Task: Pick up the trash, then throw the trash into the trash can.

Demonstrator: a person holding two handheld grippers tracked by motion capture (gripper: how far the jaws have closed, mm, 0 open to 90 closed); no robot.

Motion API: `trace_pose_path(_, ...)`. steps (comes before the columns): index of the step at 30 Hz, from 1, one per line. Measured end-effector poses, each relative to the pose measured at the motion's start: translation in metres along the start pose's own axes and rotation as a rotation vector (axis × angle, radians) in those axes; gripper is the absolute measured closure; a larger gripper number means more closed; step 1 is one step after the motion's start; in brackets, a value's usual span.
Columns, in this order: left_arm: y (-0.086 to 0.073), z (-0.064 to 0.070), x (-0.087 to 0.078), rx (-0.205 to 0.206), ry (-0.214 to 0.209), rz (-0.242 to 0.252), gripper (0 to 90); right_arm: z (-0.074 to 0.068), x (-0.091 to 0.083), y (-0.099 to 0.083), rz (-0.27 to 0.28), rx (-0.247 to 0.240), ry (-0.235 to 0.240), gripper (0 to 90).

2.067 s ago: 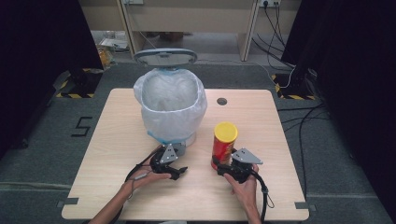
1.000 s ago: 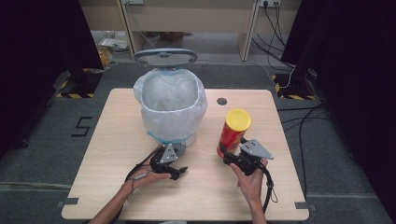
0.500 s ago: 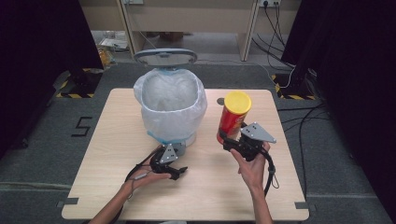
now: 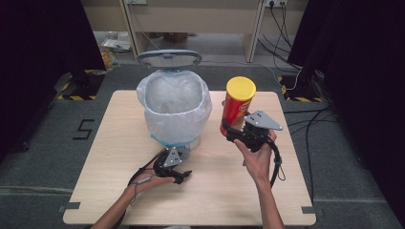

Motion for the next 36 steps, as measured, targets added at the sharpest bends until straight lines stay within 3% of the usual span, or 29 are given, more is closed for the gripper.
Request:
trace_pose_path(21, 0.000, -0.001, 0.000, 0.004, 0.005, -0.004, 18.8, 0.016, -0.003, 0.049, 0.020, -0.031, -0.019, 25.1)
trace_pose_path(36, 0.000, 0.000, 0.000, 0.003, 0.004, -0.004, 18.8, 0.014, 0.006, 0.075, 0.031, -0.033, 0.006, 25.1)
Point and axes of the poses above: each handheld gripper's, and its own axes: x roughly forward along the jaws, y roughly out of its top, z roughly to its right, the point moved 10 cm from there along x, roughly forward along the jaws, and after that the axes turned 14 degrees about -x, right-handed, at the moved point
